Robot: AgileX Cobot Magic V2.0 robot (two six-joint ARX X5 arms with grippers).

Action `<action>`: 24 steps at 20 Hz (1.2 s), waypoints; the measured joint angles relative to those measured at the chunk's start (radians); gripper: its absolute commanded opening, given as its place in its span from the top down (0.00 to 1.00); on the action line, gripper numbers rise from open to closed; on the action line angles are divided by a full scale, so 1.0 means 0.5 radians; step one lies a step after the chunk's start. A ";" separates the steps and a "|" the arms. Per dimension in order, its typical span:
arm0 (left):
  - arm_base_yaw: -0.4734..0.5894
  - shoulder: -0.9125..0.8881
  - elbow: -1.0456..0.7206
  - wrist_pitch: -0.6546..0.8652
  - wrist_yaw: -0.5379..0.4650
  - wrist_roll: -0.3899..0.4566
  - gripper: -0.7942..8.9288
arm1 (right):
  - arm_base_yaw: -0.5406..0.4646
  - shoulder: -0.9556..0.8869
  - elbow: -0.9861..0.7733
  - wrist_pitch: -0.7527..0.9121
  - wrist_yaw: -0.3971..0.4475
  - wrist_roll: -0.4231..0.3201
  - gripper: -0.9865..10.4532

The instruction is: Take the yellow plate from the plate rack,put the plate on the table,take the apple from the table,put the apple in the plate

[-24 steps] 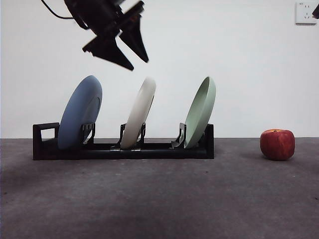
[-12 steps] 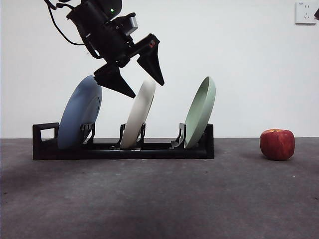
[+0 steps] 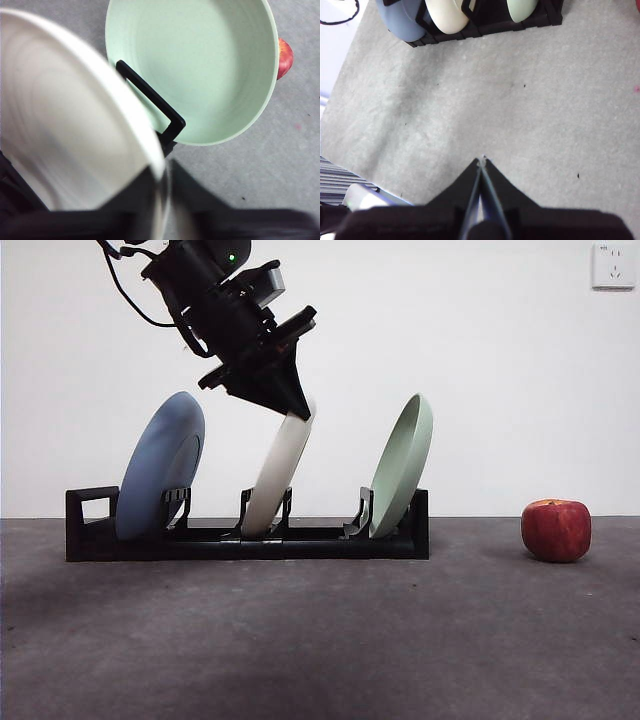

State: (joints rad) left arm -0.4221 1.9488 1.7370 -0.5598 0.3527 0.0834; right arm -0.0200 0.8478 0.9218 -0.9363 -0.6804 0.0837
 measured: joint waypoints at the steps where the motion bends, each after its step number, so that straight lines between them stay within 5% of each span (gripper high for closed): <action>1: 0.000 0.000 0.000 0.010 -0.005 0.005 0.93 | 0.000 0.000 0.000 -0.017 0.000 -0.006 0.91; 13: -0.002 -0.029 0.168 -0.134 0.037 -0.002 0.93 | 0.000 0.000 0.000 -0.022 -0.002 -0.027 0.91; 18: -0.001 -0.235 0.534 -0.426 0.214 -0.010 0.93 | 0.000 0.000 0.000 -0.022 -0.014 -0.027 0.91; 24: -0.118 -0.531 0.561 -1.012 0.439 0.085 0.93 | 0.000 0.000 0.000 -0.021 -0.036 -0.025 0.91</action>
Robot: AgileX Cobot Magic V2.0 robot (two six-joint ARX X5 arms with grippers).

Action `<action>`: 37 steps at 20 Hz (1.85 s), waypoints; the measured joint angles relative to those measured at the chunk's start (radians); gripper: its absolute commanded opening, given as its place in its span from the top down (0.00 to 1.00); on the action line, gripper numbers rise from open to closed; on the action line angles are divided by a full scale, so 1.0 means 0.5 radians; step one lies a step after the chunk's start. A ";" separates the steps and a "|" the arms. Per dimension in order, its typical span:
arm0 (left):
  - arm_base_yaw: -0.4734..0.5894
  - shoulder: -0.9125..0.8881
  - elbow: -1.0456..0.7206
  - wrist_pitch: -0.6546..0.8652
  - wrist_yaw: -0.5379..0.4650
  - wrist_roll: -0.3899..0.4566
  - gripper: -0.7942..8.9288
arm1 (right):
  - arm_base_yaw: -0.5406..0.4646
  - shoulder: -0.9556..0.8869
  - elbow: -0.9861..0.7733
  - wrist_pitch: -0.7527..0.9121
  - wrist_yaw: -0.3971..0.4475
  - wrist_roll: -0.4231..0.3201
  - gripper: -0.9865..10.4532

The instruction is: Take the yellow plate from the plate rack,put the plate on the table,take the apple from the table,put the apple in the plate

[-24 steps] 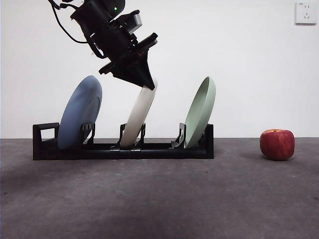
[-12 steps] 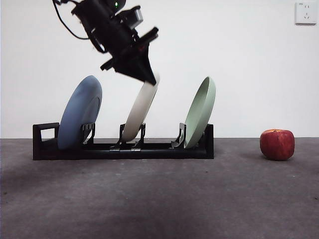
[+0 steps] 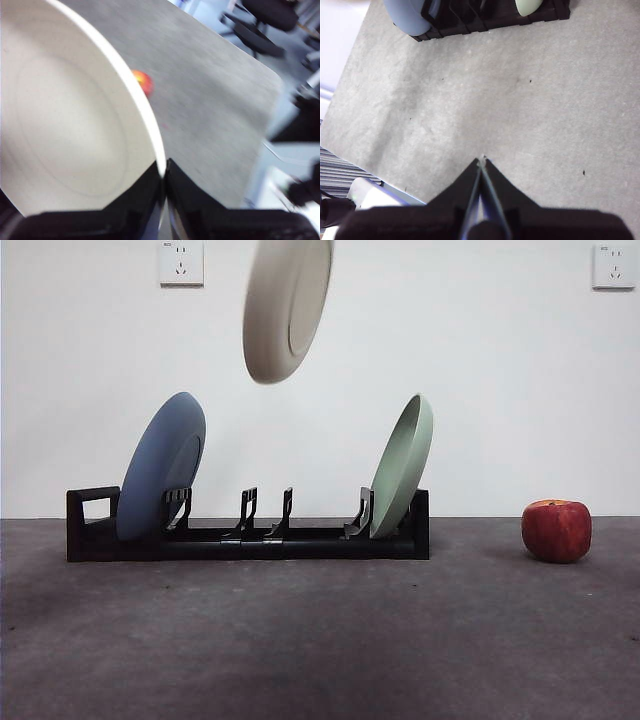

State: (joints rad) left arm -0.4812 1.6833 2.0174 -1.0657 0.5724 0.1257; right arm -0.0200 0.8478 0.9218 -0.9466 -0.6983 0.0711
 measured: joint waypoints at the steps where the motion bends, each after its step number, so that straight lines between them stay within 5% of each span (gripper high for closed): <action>1: -0.033 -0.052 -0.002 -0.091 0.006 0.038 0.93 | 0.000 0.000 0.000 0.000 0.000 0.002 0.91; 5: -0.176 -0.290 -0.004 -0.497 0.013 0.214 0.93 | 0.000 0.000 0.000 -0.001 -0.002 0.007 0.91; 11: -0.418 -0.706 -0.368 -0.515 -0.011 0.256 0.93 | 0.000 0.000 0.001 0.000 -0.005 0.023 0.91; 16: -0.681 -0.893 -0.959 -0.513 -0.381 0.291 0.93 | 0.000 0.000 0.000 0.002 -0.011 0.023 0.91; 21: -0.835 -0.793 -1.495 0.006 -0.712 0.358 0.93 | 0.000 0.000 0.000 0.001 -0.012 0.045 0.91; 25: -1.117 -0.499 -1.572 0.031 -1.285 0.379 0.93 | 0.000 0.000 0.001 0.002 -0.011 0.053 0.91; 33: -1.354 0.057 -1.572 0.220 -1.697 0.268 0.93 | 0.000 0.000 0.000 0.004 -0.011 0.052 0.91; 37: -1.374 0.130 -1.572 0.231 -1.724 0.254 0.92 | 0.000 0.000 0.001 0.006 0.021 0.031 0.91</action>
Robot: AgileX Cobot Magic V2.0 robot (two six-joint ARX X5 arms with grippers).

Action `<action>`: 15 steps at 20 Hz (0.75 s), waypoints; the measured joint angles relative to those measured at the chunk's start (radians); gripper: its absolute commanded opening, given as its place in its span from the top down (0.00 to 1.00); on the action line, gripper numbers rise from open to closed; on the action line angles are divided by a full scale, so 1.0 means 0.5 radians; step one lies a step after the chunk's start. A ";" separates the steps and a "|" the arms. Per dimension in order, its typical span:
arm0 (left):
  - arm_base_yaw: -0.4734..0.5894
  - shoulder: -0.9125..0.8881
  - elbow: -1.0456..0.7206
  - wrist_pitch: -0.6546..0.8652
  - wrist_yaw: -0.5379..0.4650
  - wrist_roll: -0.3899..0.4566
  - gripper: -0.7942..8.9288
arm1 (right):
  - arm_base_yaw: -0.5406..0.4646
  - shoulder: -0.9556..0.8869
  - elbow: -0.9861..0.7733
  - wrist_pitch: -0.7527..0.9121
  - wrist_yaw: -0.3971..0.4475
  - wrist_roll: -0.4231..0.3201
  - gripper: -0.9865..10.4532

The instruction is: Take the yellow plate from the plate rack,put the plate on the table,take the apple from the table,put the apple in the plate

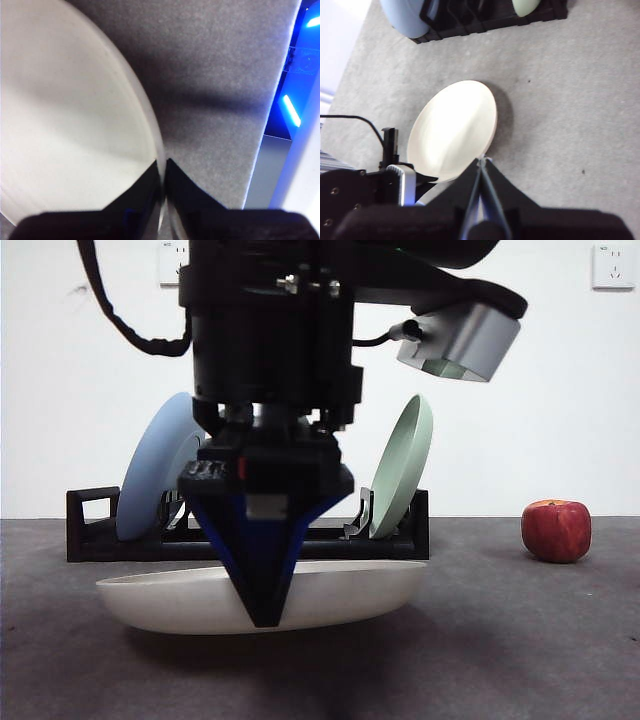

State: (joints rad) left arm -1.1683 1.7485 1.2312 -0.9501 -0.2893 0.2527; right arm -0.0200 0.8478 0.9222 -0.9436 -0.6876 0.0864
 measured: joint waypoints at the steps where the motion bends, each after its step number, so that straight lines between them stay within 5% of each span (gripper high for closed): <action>1: 0.000 0.000 0.000 0.011 -0.001 0.000 0.92 | 0.000 0.000 -0.001 0.001 0.018 -0.003 0.91; 3: -0.002 0.000 0.000 0.018 -0.002 -0.005 0.87 | 0.000 0.000 -0.001 0.000 0.053 -0.011 0.91; 7: -0.006 0.000 0.000 -0.011 0.007 -0.023 0.18 | 0.000 0.000 0.000 0.002 0.120 -0.017 0.91; 10: -0.012 0.002 0.053 -0.124 0.082 -0.092 0.14 | 0.000 0.000 0.000 0.004 0.136 -0.016 0.91; 15: -0.027 0.004 0.443 -0.414 0.505 -0.166 0.15 | 0.000 0.001 -0.001 0.088 0.243 -0.005 0.90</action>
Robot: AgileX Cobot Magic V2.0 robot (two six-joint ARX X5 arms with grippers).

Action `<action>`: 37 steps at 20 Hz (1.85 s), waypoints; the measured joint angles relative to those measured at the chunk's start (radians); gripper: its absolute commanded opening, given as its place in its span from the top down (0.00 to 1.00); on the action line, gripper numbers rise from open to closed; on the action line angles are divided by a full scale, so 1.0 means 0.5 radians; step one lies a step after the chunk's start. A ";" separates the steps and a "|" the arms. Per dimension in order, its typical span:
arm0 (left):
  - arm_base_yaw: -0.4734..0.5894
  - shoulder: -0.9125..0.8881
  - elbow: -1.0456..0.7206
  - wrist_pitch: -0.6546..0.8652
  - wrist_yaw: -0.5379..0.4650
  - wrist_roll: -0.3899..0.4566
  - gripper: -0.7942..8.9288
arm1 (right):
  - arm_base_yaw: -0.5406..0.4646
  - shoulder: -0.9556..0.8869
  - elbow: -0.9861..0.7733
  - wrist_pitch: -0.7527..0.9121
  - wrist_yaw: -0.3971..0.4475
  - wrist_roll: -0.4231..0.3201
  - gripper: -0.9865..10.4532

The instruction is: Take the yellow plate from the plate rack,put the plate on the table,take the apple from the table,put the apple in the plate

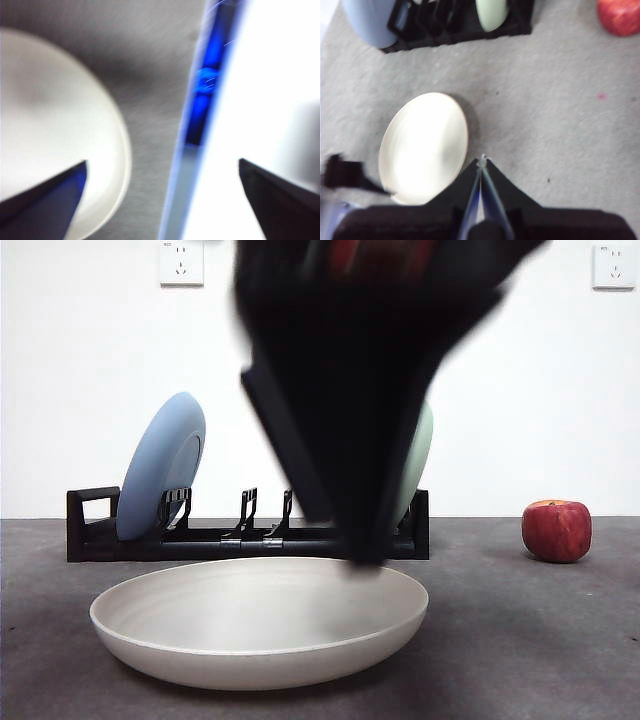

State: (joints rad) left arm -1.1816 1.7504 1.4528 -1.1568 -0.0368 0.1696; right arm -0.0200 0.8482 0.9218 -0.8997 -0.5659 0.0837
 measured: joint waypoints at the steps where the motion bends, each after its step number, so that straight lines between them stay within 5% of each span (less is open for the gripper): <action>1: -0.005 0.000 0.104 -0.064 0.058 -0.020 0.18 | 0.000 0.002 0.001 0.038 0.034 0.021 0.90; 4: -0.028 -0.003 0.370 -0.209 0.082 -0.059 0.55 | 0.000 0.035 0.001 0.082 0.071 0.044 0.74; 6: -0.043 -0.040 0.494 -0.272 0.082 -0.080 0.90 | 0.000 0.081 0.001 0.122 0.070 0.064 0.62; 7: -0.049 -0.088 0.526 -0.286 0.082 -0.089 0.92 | 0.000 0.116 0.001 0.130 0.071 0.072 0.59; 10: -0.050 -0.302 0.530 -0.317 0.082 -0.146 0.92 | 0.000 0.231 0.001 0.144 0.071 0.081 0.54; 13: -0.050 -0.568 0.531 -0.317 0.082 -0.220 0.92 | 0.000 0.383 0.001 0.230 0.071 0.082 0.28; 14: -0.050 -0.652 0.532 -0.316 0.082 -0.233 0.92 | 0.000 0.427 0.001 0.275 0.071 0.085 0.27; 18: -0.043 -0.986 0.534 -0.298 0.072 -0.331 0.92 | 0.000 0.626 0.009 0.530 0.181 0.098 0.27; 24: -0.024 -1.337 0.534 -0.323 -0.224 -0.616 0.92 | 0.000 1.104 0.373 0.591 0.671 0.049 0.27; 37: -0.024 -1.637 0.508 -0.327 -0.326 -0.760 0.92 | 0.000 2.141 1.113 0.587 0.700 -0.063 0.27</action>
State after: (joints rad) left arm -1.1938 0.9318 1.7069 -1.3201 -0.1997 -0.2104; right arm -0.0200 1.9186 1.4784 -0.6060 -0.2161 0.0521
